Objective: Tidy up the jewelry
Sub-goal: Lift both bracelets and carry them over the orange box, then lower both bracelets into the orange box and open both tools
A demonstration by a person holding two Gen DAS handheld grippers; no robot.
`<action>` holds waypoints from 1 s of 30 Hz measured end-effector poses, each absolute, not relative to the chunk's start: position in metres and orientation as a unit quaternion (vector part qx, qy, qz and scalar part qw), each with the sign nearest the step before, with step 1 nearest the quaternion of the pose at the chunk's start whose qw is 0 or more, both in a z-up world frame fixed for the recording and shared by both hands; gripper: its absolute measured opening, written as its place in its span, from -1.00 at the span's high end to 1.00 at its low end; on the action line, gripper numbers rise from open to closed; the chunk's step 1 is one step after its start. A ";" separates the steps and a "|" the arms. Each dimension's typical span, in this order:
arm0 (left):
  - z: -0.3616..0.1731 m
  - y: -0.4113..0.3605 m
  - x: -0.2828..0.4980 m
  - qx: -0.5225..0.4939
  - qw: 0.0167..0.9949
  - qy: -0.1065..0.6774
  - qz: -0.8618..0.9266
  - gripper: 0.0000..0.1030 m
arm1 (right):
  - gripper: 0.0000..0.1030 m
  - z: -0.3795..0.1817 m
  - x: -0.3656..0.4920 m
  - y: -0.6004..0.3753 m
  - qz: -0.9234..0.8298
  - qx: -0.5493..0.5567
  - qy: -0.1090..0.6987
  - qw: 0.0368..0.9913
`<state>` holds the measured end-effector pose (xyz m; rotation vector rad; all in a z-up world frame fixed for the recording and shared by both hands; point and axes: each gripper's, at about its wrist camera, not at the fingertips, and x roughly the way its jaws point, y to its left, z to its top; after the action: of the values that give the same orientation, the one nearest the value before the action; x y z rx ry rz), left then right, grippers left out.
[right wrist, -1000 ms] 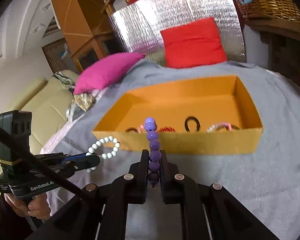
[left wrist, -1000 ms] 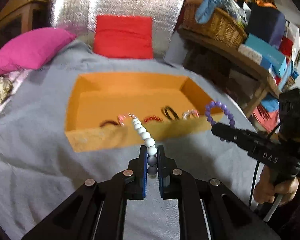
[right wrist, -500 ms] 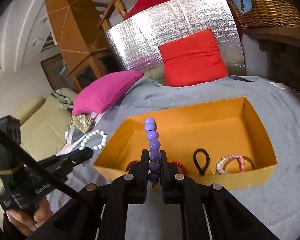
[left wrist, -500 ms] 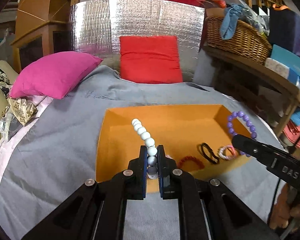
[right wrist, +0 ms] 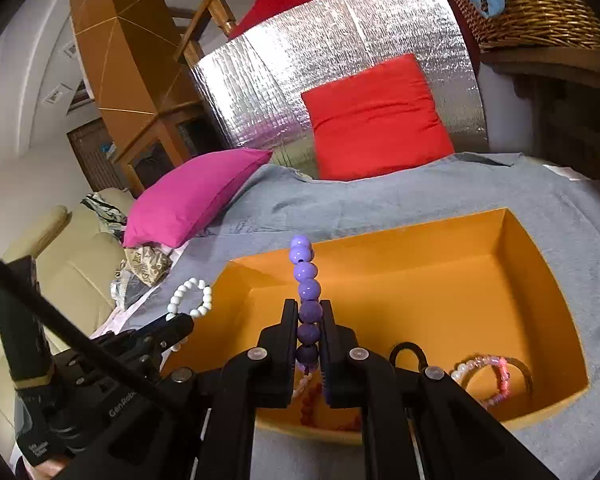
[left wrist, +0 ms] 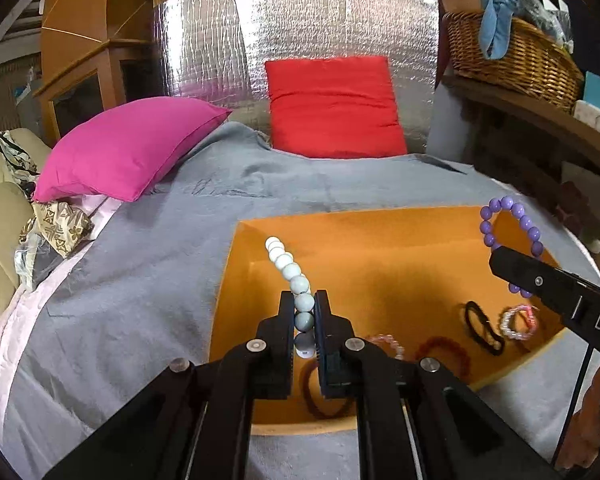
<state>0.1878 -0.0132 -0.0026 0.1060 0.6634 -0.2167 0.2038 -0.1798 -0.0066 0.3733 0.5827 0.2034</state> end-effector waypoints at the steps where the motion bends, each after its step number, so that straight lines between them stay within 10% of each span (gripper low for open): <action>1: -0.004 -0.013 0.190 0.052 0.938 0.328 -0.105 0.81 | 0.80 -0.008 0.207 -0.180 0.098 0.184 0.288 0.935; 30: -0.047 -0.021 0.222 0.084 0.912 0.397 -0.062 0.81 | 0.80 -0.058 0.254 -0.188 0.044 0.207 0.376 0.902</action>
<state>0.2223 -0.0208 -0.0469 0.1731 0.8175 -0.1276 0.2540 -0.1882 -0.0575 0.4284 0.7781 0.0910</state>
